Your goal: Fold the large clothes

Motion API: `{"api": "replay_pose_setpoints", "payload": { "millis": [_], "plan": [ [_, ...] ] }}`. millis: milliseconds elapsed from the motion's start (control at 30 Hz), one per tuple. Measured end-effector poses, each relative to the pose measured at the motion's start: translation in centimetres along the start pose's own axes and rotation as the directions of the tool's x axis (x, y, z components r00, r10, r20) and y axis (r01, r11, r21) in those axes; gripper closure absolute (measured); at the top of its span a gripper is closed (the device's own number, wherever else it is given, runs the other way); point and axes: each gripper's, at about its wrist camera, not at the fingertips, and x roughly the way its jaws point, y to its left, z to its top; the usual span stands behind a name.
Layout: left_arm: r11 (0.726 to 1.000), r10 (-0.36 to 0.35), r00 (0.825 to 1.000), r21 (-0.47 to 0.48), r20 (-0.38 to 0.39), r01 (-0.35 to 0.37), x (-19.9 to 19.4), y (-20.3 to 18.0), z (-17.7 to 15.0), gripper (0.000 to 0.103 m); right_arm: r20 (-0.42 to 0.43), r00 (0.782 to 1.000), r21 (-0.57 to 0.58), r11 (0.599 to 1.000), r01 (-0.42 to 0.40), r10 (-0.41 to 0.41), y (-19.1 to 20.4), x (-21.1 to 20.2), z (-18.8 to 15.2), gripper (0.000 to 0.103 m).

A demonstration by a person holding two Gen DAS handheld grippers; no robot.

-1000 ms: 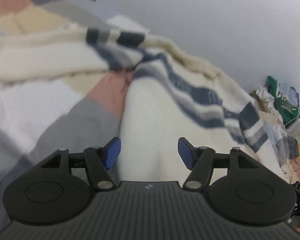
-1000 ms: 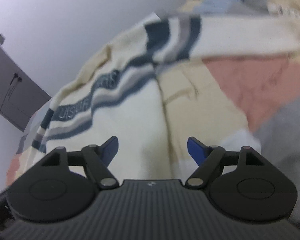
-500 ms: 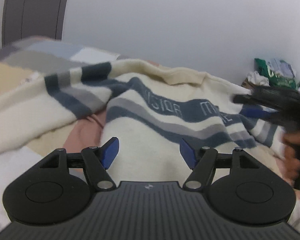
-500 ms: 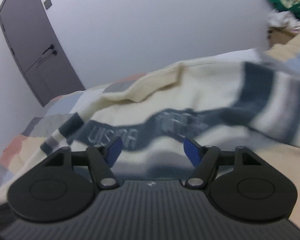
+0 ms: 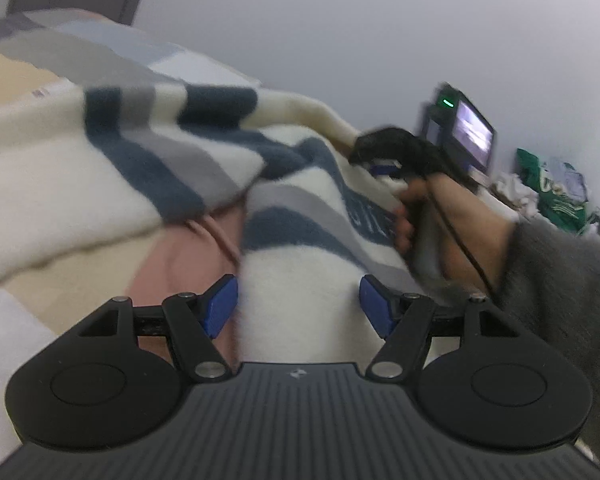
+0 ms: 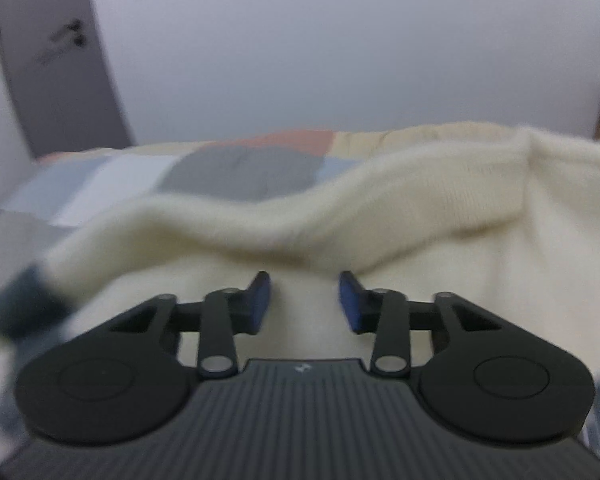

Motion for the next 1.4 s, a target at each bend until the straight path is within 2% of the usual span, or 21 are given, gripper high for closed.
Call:
{"api": "replay_pose_setpoints", "payload": {
  "millis": [133, 267, 433, 500, 600, 733, 833, 967, 1133, 1233, 1300, 1400],
  "plan": [
    [0.999, -0.011, 1.0, 0.051, 0.017, 0.01, 0.5, -0.5, -0.3, 0.031, 0.141, 0.988, 0.044, 0.997, 0.058, -0.064, -1.1, 1.4, 2.5, 0.071],
    [0.999, -0.024, 0.999, 0.043, 0.026, 0.023, 1.2, -0.2, -0.3, 0.03, 0.224, 0.968, 0.074, 0.992, 0.099, -0.114, -2.9, 1.5, 4.7, 0.07],
    [0.999, -0.031, 0.999, 0.011, 0.025, 0.03, 1.6, 0.4, -0.1, 0.03, 0.177, 0.982, 0.057, 0.997, 0.057, -0.066, -4.8, 1.3, 5.7, 0.07],
    [1.0, -0.025, 0.999, 0.013, 0.021, 0.024, 1.6, 0.3, -0.1, 0.03, 0.167, 0.984, 0.055, 0.997, 0.057, -0.065, -5.0, 0.3, 5.1, 0.062],
    [1.0, -0.021, 1.0, 0.023, 0.02, 0.02, 1.4, 0.0, 0.0, 0.03, 0.119, 0.993, 0.094, 0.996, 0.013, -0.024, -5.6, -1.4, 4.2, 0.06],
    [1.0, -0.009, 1.0, 0.023, 0.007, 0.009, 1.2, -0.1, 0.1, 0.03, 0.09, 0.996, 0.055, 0.998, -0.025, 0.02, -6.3, -6.5, 2.0, 0.06],
    [1.0, -0.007, 1.0, -0.005, -0.004, 0.007, 0.6, 0.1, 0.3, 0.03, 0.078, 0.996, 0.003, 0.999, -0.047, 0.047, -7.0, -11.7, 0.4, 0.06],
    [1.0, 0.017, 1.0, -0.015, -0.006, -0.018, -0.4, 0.1, 0.3, 0.03, 0.049, 0.995, 0.004, 0.996, -0.085, 0.085, -9.2, -18.8, -2.2, 0.06],
    [1.0, 0.029, 1.0, -0.005, 0.0, -0.029, -2.9, -1.5, -1.2, 0.03, -0.004, 0.994, -0.021, 0.993, -0.112, 0.112, -10.2, -27.0, -7.0, 0.06],
    [0.996, 0.065, 0.998, 0.062, 0.019, -0.066, -4.6, -3.3, -2.3, 0.03, -0.019, 0.988, 0.016, 0.988, -0.153, 0.153, -9.7, -30.1, -9.9, 0.06],
    [0.995, 0.075, 0.997, 0.057, 0.015, -0.076, -5.7, -3.8, -2.9, 0.03, -0.029, 0.982, 0.046, 0.981, -0.187, 0.189, -9.5, -32.1, -12.2, 0.06],
    [0.997, 0.071, 0.997, 0.029, -0.006, -0.071, -7.2, -4.4, -3.7, 0.03, -0.072, 0.971, 0.031, 0.973, -0.227, 0.229, -8.7, -33.8, -14.5, 0.06]
  ]
}}
